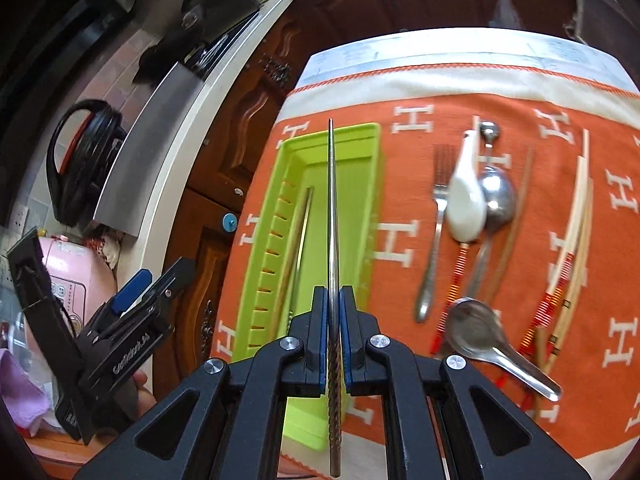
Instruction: Organize utensils
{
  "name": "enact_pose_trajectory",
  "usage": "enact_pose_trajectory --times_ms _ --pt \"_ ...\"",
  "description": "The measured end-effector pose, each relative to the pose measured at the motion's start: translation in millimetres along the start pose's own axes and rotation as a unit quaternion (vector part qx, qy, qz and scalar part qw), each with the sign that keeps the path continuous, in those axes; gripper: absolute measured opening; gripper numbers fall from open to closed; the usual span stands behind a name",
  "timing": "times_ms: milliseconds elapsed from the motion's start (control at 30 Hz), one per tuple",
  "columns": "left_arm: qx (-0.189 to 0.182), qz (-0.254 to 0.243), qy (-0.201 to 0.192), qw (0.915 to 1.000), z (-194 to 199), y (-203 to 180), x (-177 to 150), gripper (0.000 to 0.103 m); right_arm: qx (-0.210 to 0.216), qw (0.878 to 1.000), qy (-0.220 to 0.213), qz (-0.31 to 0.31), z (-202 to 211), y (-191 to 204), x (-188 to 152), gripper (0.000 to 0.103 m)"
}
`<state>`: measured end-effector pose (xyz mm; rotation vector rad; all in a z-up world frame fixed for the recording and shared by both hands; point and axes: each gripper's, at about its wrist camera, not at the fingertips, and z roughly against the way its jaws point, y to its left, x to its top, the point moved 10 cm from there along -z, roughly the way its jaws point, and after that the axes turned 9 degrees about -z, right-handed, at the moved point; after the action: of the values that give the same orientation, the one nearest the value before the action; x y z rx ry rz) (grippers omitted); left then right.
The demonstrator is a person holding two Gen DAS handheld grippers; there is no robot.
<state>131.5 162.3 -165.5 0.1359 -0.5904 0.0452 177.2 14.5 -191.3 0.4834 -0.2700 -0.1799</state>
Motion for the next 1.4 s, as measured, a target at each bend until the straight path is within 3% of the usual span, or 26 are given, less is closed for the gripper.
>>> enact_pose_trajectory --times_ms 67,200,533,900,1100,1400 --pt "0.002 0.001 0.004 1.0 -1.4 2.0 -2.5 0.084 -0.007 1.0 0.004 0.01 -6.7 9.6 0.4 0.007" --pt "0.001 0.0 0.008 1.0 -4.0 1.9 -5.3 0.084 -0.001 1.0 0.005 0.019 -14.7 21.9 -0.5 0.02" --pt "-0.011 -0.006 0.011 0.9999 -3.7 -10.2 -7.4 0.084 -0.014 0.999 -0.02 0.027 6.3 2.7 4.5 0.02" --pt "-0.034 -0.053 0.01 0.9979 5.4 -58.7 -7.4 0.084 -0.053 0.995 -0.084 0.025 68.5 -65.9 5.1 0.02" --pt "-0.062 -0.099 0.011 0.9931 14.1 -108.6 -12.2 0.084 -0.068 0.992 -0.108 0.001 97.0 -116.2 -1.3 0.02" --pt "-0.116 -0.136 0.016 0.9837 29.9 -179.5 -28.8 0.084 -0.092 0.991 -0.1 -0.016 96.8 -184.0 -27.7 0.021"
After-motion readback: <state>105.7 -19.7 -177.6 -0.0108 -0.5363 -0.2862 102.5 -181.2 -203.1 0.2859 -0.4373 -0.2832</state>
